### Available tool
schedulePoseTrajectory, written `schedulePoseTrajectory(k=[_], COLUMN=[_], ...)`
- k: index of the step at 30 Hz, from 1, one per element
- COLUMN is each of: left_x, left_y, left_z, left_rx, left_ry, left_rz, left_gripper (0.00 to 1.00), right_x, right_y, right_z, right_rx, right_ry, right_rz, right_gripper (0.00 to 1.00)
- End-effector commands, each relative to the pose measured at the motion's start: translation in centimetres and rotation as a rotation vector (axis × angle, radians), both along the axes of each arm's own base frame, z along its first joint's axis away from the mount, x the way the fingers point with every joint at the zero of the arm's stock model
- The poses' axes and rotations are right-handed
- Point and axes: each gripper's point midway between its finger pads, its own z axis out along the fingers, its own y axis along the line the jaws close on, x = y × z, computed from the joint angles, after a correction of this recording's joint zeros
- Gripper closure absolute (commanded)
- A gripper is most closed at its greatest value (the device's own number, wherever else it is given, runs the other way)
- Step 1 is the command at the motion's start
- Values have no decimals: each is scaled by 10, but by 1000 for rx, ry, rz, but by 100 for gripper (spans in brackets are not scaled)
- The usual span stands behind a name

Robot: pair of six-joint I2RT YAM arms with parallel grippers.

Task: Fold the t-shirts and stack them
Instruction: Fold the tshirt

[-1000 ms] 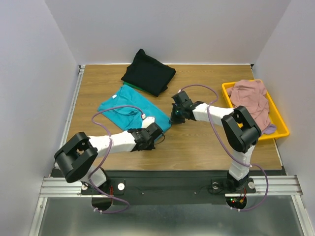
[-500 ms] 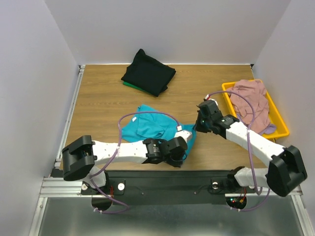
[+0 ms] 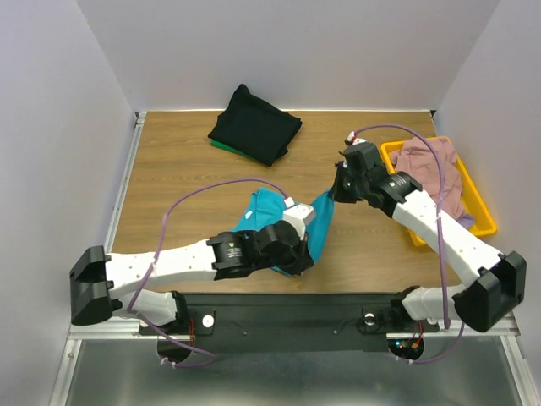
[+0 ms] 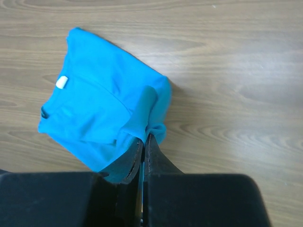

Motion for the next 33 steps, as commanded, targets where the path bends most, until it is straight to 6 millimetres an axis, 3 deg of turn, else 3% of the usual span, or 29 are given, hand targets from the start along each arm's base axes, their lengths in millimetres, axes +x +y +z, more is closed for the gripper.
schedulePoseTrajectory(k=[1, 3, 5, 6, 9, 10, 11, 16, 17, 19, 20, 27, 33], left_x=[19, 26, 31, 37, 48, 50, 52, 66, 67, 67, 68, 76, 94], left_y=[32, 42, 53, 62, 78, 84, 88, 114, 116, 124, 128, 176, 211], left_z=[1, 2, -4, -4, -3, -9, -8, -18, -17, -21, -21, -44, -65], left_rx=[-15, -36, -40, -46, -61, -56, -72, -69, -73, -68, -71, 0, 48], left_ry=[11, 15, 25, 32, 36, 44, 50, 71, 74, 87, 89, 133, 150], left_rz=[119, 163, 196, 230, 291, 311, 326, 425, 435, 478, 495, 738, 974], left_gripper=[100, 100, 100, 100, 100, 100, 100, 100, 100, 100, 100, 100, 100], right_x=[23, 33, 42, 46, 55, 58, 62, 75, 79, 82, 86, 106, 115], right_y=[23, 34, 44, 53, 76, 87, 95, 128, 136, 149, 156, 196, 247], right_z=[16, 25, 20, 32, 28, 37, 28, 26, 36, 24, 32, 6, -26], right_rx=[24, 38, 34, 48, 50, 64, 57, 68, 84, 77, 89, 87, 133], right_ry=[-31, -46, -32, -55, -48, -67, -49, -46, -64, -45, -62, -43, -35], right_rz=[67, 84, 103, 117, 163, 181, 193, 228, 242, 263, 273, 303, 379], right_gripper=[100, 99, 100, 100, 100, 100, 100, 100, 100, 100, 100, 100, 99])
